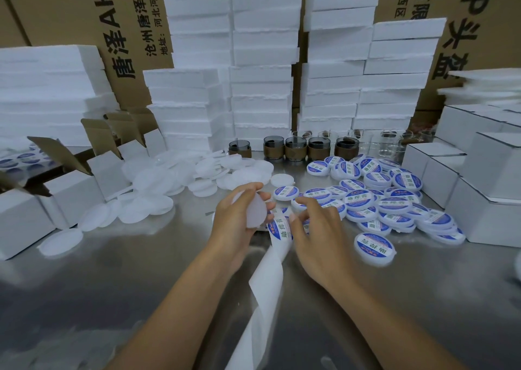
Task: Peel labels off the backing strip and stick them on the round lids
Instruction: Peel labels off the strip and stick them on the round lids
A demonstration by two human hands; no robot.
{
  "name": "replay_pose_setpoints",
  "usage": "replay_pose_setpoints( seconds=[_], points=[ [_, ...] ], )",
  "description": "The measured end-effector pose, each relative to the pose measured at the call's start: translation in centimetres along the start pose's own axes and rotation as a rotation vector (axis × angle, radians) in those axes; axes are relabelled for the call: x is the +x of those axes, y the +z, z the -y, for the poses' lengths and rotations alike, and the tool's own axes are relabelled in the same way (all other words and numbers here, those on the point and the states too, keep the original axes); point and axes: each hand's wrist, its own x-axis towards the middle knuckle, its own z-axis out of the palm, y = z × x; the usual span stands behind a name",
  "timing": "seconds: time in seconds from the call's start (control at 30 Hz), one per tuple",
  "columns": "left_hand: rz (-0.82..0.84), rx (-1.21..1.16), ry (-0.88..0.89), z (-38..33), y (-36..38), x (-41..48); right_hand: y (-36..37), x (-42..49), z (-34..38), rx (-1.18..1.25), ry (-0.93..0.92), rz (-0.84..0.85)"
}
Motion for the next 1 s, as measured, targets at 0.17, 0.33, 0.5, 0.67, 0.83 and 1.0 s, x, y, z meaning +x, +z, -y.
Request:
replay_pose_setpoints(
  seconds=[0.17,0.33,0.5,0.67,0.83,1.0],
  points=[
    [-0.119,0.135,-0.058,0.4,-0.6,0.3,0.2,0.3,0.1,0.221,0.088,0.114],
    [-0.103,0.256,-0.093,0.6,-0.4,0.2,-0.3,0.9,0.2,0.571,0.196,-0.009],
    [-0.025,0.317,-0.137,0.4,-0.4,-0.1,-0.8,1.0,0.3,0.785,0.248,-0.114],
    [0.129,0.447,-0.135,1.0,-0.1,-0.6,-0.8,1.0,0.4,0.783,0.164,-0.095],
    [0.146,0.343,-0.095,0.9,-0.3,-0.8,-0.2,0.7,0.0,0.493,0.039,-0.145],
    [0.189,0.392,-0.044,0.7,-0.4,-0.7,-0.3,0.6,-0.4,0.033,-0.299,-0.250]
  ],
)
